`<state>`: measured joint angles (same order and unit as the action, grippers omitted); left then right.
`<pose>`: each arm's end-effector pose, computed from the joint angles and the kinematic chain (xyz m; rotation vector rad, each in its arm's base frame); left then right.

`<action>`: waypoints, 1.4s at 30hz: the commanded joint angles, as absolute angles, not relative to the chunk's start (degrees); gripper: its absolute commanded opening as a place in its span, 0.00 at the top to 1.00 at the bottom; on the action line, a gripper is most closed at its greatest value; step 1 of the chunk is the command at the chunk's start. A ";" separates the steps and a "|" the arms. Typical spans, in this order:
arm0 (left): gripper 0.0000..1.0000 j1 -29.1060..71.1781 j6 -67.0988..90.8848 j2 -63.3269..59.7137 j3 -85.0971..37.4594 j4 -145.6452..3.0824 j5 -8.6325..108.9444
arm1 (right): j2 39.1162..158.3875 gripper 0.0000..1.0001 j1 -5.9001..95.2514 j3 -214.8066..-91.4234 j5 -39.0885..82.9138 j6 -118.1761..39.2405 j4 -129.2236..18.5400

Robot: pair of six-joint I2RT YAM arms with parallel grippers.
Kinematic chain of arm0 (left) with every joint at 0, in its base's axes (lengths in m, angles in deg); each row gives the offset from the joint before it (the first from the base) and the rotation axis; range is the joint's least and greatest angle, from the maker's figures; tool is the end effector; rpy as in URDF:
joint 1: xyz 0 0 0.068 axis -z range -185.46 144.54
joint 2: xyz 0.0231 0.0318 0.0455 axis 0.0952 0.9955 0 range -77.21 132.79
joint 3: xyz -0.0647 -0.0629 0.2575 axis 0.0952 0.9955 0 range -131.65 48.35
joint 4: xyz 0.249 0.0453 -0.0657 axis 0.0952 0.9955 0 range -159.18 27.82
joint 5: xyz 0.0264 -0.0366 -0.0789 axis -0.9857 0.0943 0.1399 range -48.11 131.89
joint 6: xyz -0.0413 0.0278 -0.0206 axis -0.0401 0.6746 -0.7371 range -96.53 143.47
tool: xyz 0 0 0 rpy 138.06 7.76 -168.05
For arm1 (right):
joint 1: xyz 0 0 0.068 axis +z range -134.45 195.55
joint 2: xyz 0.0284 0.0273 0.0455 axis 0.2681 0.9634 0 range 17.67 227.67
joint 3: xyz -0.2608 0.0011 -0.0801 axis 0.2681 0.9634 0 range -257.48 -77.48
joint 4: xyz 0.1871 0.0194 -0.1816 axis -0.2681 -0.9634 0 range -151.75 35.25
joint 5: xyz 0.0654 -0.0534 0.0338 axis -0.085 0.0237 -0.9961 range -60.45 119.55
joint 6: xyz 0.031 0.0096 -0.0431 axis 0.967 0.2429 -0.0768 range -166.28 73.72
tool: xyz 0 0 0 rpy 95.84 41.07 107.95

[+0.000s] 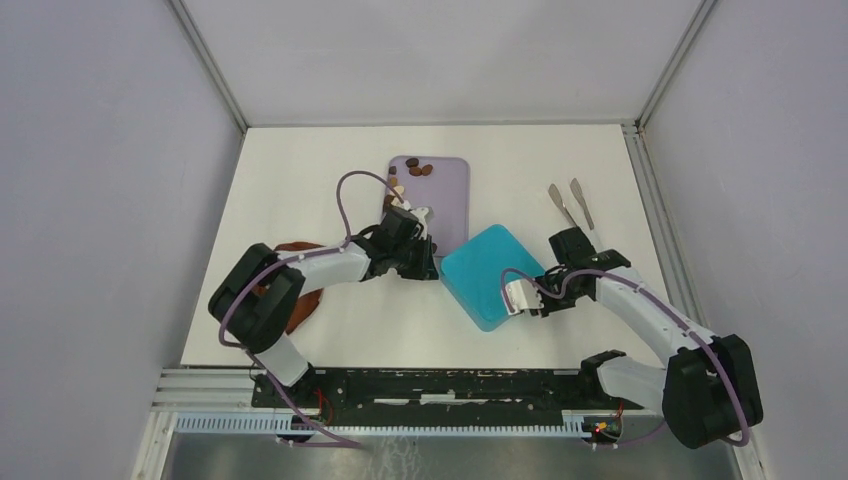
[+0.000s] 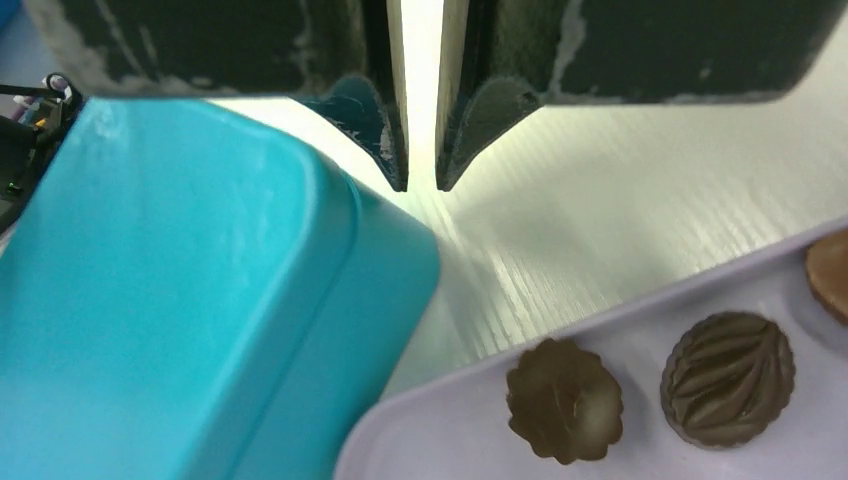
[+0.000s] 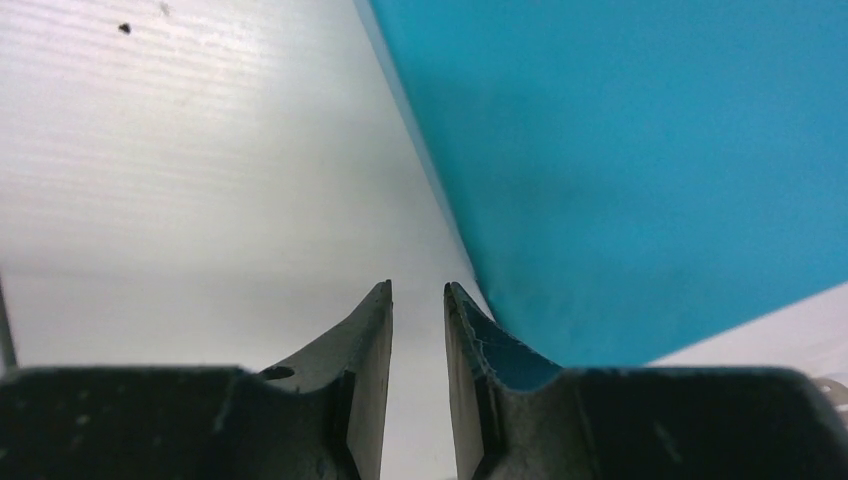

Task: Pack the chocolate
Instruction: Adjust the box lid on the packing box.

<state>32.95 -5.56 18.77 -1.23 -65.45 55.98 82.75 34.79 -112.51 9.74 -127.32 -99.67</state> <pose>0.2528 -0.2116 0.1568 0.3267 2.5659 -0.7857 0.1648 0.0703 0.1783 -2.1382 1.7032 0.2246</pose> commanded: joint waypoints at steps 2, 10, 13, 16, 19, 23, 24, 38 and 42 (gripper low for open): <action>0.76 33.19 -8.58 7.74 1.94 -64.53 48.90 | 82.63 0.68 31.17 -122.90 6.12 -135.90 -116.97; 0.68 33.03 -12.16 -5.87 9.48 -67.40 47.01 | 84.88 0.68 34.39 -133.17 -14.41 -104.61 -99.83; 0.69 32.90 -12.47 -4.19 9.04 -67.93 46.81 | 89.44 0.83 43.92 -132.58 -8.11 -93.70 -85.21; 0.72 32.77 -12.70 -0.90 8.48 -68.86 46.63 | 95.95 0.94 49.28 -134.96 -4.24 -88.63 -79.43; 0.73 32.70 -13.23 1.35 8.39 -70.42 46.90 | 103.29 0.95 51.78 -138.85 0.07 -86.45 -79.23; 0.73 32.59 -13.75 1.43 9.24 -71.02 46.82 | 108.92 0.96 53.01 -140.69 4.91 -85.23 -78.15; 0.73 32.64 -13.83 1.26 9.35 -71.02 46.86 | 109.86 0.96 53.14 -140.82 5.62 -85.24 -78.05; 0.69 32.90 -22.52 -2.46 16.05 -85.51 58.60 | 114.26 0.94 52.83 -142.47 6.33 -85.31 -84.00; 0.68 35.53 -26.12 -1.89 15.76 -92.64 62.23 | 112.67 0.93 51.65 -142.79 5.10 -85.61 -84.67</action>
<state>33.28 -19.97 -0.77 16.21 -80.79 56.33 113.87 53.09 -142.30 4.10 -85.99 -80.31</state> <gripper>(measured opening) 0.314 0.066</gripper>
